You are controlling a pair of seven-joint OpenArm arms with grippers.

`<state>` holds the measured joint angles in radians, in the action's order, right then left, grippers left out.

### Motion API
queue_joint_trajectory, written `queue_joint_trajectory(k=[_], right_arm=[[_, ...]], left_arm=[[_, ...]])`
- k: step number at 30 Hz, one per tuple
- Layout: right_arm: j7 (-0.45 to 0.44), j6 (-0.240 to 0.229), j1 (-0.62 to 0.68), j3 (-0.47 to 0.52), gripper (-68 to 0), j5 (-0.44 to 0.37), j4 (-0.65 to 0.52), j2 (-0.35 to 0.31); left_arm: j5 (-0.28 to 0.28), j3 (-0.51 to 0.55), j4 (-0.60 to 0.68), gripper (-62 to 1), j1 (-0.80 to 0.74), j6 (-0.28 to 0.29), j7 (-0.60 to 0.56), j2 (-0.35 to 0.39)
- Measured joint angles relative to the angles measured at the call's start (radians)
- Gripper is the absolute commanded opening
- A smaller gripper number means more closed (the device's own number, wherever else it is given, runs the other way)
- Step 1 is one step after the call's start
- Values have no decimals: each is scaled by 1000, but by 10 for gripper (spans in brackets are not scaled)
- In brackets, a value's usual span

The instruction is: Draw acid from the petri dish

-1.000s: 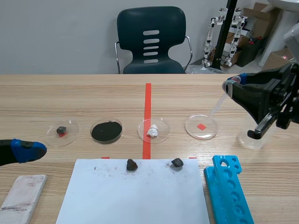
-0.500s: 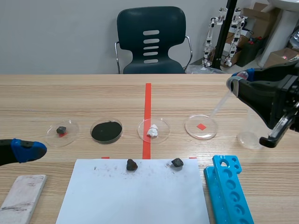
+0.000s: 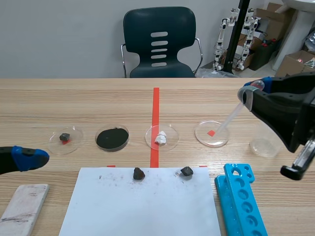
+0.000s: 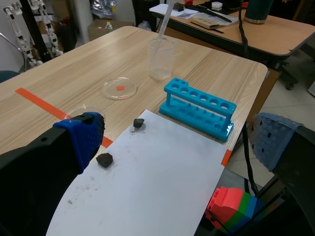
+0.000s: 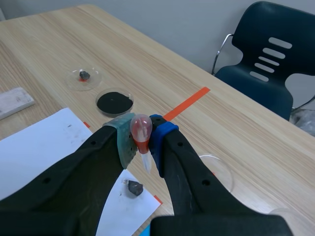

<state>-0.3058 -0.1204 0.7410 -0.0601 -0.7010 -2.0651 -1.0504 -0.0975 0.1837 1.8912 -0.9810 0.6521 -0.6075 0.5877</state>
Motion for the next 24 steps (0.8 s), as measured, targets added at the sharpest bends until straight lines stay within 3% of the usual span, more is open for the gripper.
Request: queue_joint_trajectory(k=[24], right_arm=[[21, 1, 24, 0, -607, 2, -10, 0]], left_arm=[[0, 0, 0, 6, 0, 0, 0, 0]])
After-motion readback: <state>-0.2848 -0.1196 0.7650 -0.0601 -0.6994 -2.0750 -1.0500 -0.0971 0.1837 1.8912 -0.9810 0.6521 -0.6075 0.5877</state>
